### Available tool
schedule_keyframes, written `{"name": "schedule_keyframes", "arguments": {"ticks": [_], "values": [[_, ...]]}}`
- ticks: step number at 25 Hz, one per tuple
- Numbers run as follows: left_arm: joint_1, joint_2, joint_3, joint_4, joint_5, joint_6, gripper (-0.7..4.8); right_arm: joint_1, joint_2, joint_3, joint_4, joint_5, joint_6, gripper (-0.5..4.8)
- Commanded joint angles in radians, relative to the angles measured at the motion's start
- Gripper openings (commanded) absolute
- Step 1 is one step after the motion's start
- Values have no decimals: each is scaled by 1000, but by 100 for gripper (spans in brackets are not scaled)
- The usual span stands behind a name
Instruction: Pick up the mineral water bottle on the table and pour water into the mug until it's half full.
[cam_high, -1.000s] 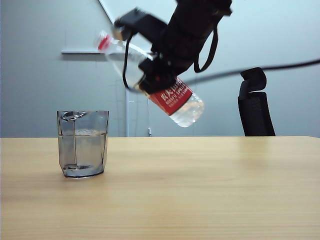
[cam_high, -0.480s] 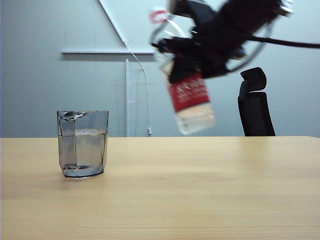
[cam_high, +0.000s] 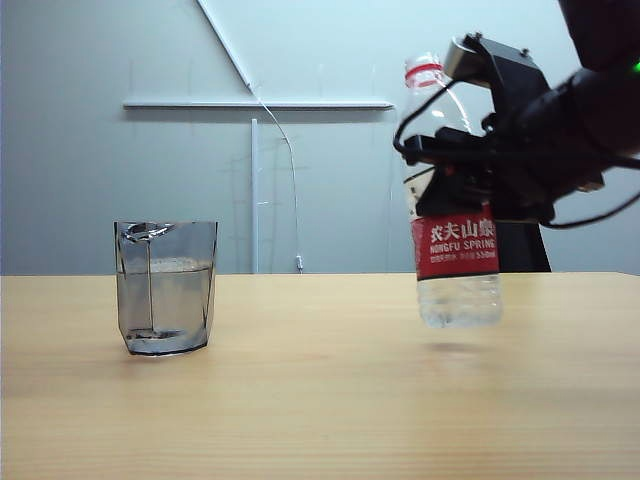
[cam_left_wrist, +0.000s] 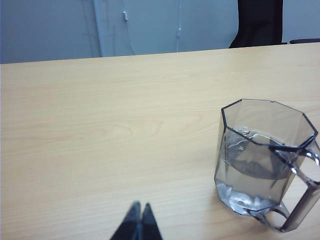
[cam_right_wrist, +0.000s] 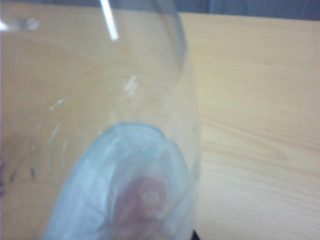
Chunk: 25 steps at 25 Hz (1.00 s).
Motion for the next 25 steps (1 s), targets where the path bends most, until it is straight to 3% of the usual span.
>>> {"name": "schedule_keyframes", "arguments": {"ticks": [1,13,18,25], "values": [[0,2,2,13,3,-3,-2,0,-6,-38,160,68,5,149],[6,2,2,13,1,-3,-2,-13,136,-41,317,107,16,149],[6,2,2,13,2,-3,-2,-12,150,-42,313,107,27,200],[5,2,2,13,2,-3,-2,-12,150,-42,289,107,27,206]]}}
